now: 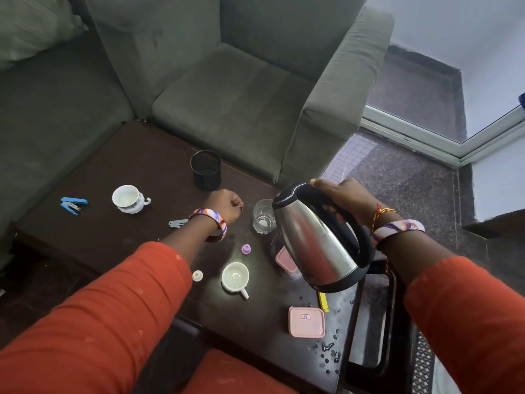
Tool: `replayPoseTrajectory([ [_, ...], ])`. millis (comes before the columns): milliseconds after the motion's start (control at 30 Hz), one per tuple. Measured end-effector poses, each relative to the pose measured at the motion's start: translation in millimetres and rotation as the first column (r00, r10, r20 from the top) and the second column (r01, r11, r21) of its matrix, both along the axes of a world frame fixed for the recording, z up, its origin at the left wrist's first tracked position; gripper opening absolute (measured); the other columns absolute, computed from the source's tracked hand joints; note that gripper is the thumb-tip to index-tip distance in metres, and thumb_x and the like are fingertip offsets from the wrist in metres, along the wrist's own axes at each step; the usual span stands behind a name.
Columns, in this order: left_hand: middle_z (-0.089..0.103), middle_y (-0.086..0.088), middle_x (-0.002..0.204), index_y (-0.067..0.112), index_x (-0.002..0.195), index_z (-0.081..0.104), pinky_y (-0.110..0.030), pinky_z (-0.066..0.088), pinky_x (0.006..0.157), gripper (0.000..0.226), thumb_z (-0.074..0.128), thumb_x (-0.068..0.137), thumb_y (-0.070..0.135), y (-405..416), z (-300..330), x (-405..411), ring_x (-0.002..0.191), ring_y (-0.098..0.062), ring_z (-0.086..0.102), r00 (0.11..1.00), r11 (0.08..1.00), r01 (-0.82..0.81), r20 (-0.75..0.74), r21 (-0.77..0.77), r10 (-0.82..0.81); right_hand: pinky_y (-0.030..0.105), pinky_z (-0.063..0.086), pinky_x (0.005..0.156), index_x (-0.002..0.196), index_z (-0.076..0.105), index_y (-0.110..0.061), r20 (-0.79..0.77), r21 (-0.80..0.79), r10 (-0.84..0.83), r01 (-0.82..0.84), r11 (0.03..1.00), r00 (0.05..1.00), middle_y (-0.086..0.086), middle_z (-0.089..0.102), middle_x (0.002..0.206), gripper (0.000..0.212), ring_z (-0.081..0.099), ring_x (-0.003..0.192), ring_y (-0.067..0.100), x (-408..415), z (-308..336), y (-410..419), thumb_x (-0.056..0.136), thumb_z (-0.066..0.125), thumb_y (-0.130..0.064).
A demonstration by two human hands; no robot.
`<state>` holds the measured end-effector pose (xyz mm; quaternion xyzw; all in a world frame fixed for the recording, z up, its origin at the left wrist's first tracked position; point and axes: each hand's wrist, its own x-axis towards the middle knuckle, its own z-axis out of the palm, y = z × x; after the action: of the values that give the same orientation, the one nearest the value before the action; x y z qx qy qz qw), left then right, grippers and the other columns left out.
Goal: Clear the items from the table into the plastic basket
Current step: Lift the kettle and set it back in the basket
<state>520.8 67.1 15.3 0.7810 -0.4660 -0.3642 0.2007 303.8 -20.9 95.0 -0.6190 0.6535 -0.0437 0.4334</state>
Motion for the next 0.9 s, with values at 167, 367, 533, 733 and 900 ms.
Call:
replayPoseTrajectory([
  [167, 0.071, -0.015, 0.108, 0.002, 0.098, 0.071, -0.026, 0.047, 0.09, 0.024, 0.051, 0.084, 0.002, 0, -3, 3, 0.104, -0.027, 0.064, 1.0, 1.0, -0.003, 0.003, -0.002, 0.003, 0.021, 0.038, 0.041, 0.058, 0.06, -0.006, -0.026, -0.004, 0.013, -0.013, 1.0, 1.0, 0.002, 0.052, 0.042, 0.051, 0.042, 0.031, 0.014, 4, 0, -3, 0.079, 0.059, -0.053],
  [367, 0.072, -0.014, 0.107, 0.004, 0.098, 0.072, -0.024, 0.046, 0.084, 0.024, 0.051, 0.084, 0.004, -1, -6, 10, 0.101, -0.027, 0.065, 1.0, 1.0, -0.001, 0.012, 0.017, 0.0, 0.024, 0.039, 0.045, 0.056, 0.058, -0.007, -0.047, 0.003, 0.023, -0.023, 1.0, 0.999, 0.003, 0.051, 0.044, 0.05, 0.044, 0.037, 0.017, 5, -1, -5, 0.079, 0.059, -0.052],
  [533, 0.072, -0.014, 0.106, 0.006, 0.096, 0.072, -0.025, 0.047, 0.084, 0.024, 0.052, 0.083, 0.005, -1, -9, 14, 0.1, -0.028, 0.066, 1.0, 1.0, 0.002, 0.026, 0.02, -0.003, 0.024, 0.04, 0.046, 0.053, 0.057, -0.008, -0.093, -0.004, 0.033, -0.034, 0.999, 0.995, 0.002, 0.052, 0.042, 0.051, 0.044, 0.038, 0.017, 6, 2, -6, 0.079, 0.059, -0.052],
  [733, 0.071, -0.014, 0.108, 0.006, 0.095, 0.072, -0.029, 0.049, 0.088, 0.022, 0.053, 0.084, 0.006, -1, -11, 12, 0.101, -0.029, 0.065, 0.999, 0.999, 0.02, 0.032, 0.038, -0.021, 0.022, 0.039, 0.043, 0.059, 0.058, -0.007, -0.14, -0.001, 0.047, -0.047, 0.999, 0.989, 0.004, 0.053, 0.048, 0.05, 0.044, 0.037, 0.016, 8, 7, -5, 0.08, 0.057, -0.052],
  [900, 0.07, -0.014, 0.108, 0.005, 0.096, 0.072, -0.028, 0.048, 0.086, 0.022, 0.053, 0.085, 0.006, -2, -11, 10, 0.101, -0.029, 0.064, 0.999, 0.999, 0.034, 0.032, 0.042, -0.035, 0.021, 0.039, 0.044, 0.058, 0.057, -0.008, -0.155, -0.004, 0.053, -0.054, 0.999, 0.986, 0.004, 0.053, 0.048, 0.049, 0.044, 0.037, 0.015, 8, 10, -3, 0.081, 0.057, -0.051],
])
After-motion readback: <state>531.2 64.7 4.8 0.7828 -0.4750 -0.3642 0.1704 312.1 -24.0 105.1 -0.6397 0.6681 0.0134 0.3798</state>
